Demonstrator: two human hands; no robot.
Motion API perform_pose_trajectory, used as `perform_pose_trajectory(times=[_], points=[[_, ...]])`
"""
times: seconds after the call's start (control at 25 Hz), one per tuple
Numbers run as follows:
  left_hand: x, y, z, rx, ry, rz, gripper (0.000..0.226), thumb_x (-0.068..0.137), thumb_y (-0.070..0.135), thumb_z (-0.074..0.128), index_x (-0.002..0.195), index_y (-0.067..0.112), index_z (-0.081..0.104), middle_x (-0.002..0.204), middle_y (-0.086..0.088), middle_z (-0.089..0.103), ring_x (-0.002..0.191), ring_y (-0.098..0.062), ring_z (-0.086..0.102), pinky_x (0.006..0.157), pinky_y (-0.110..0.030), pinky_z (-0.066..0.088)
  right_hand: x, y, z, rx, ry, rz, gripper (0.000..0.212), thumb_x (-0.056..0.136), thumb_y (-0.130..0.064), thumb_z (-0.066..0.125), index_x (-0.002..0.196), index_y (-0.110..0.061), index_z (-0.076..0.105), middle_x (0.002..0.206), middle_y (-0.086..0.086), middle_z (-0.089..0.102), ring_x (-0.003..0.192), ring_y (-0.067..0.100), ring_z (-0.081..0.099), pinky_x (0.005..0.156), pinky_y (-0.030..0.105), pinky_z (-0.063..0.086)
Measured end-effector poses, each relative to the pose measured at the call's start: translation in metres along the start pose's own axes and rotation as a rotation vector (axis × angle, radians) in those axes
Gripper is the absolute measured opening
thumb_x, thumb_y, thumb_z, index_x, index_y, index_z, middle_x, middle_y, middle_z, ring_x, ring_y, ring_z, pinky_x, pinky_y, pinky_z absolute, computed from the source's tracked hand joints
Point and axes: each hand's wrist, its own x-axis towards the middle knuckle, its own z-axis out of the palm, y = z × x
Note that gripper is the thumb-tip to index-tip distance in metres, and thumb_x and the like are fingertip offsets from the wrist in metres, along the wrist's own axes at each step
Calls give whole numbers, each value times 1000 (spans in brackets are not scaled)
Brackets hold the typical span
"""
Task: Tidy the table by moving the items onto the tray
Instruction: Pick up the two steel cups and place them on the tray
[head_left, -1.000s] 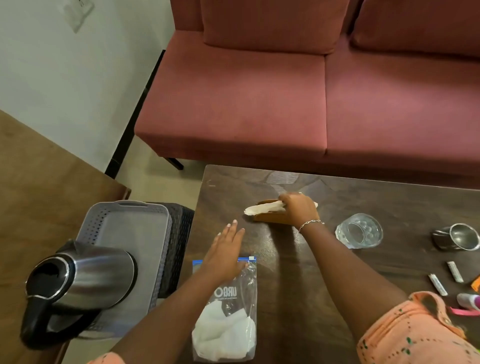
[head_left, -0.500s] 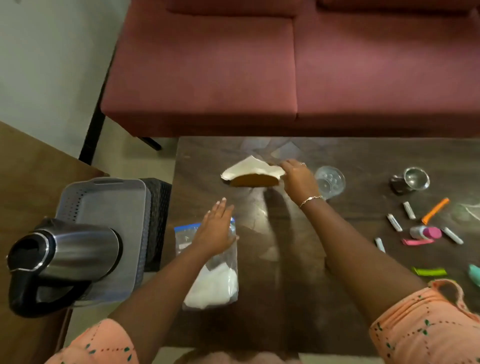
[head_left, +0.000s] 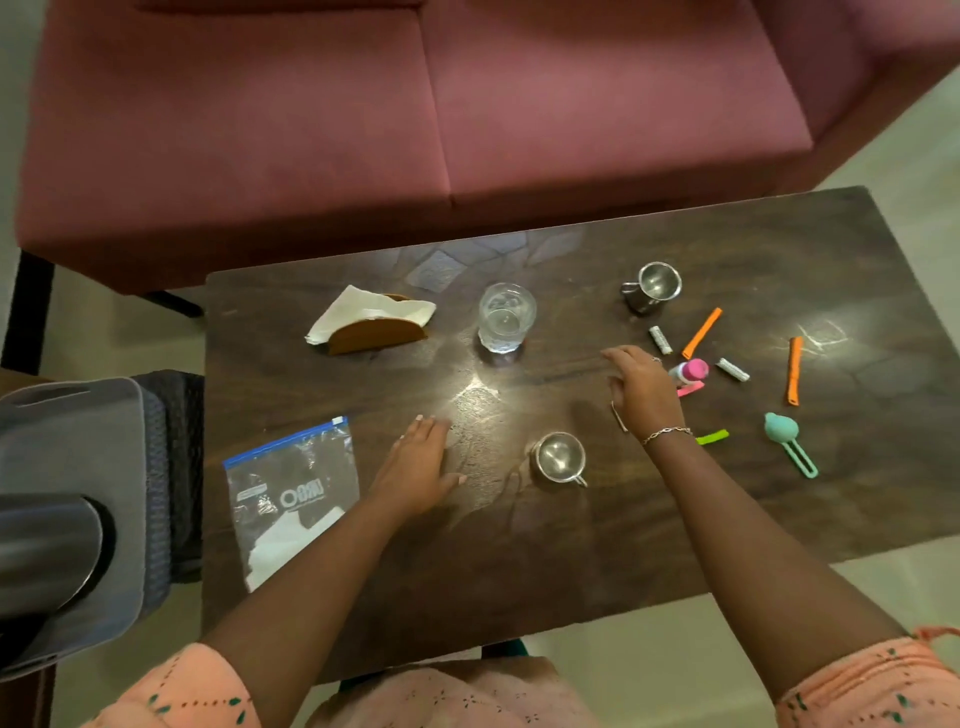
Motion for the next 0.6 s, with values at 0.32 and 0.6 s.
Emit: perform_pose_trajectory(times=[0.32,0.6], points=[[10,95,85,-752,-259,-318,19,89,25,59,105,15,61,96,-8,64,75,-13,54,52,-28,49,2,61,-10,416,88,466,28,79,5,58,106,0,62,106,20,64,98,30,60,86,45,49],[32,125,118,-1506,-340,-698,45,90,17,58,133,19,43,114,-14,60,107,-27,57,68,-37,54,66,47,13,1408,94,941,43,86,16,35,126,0,44,119,24,53,110,31,55,98,37,43]])
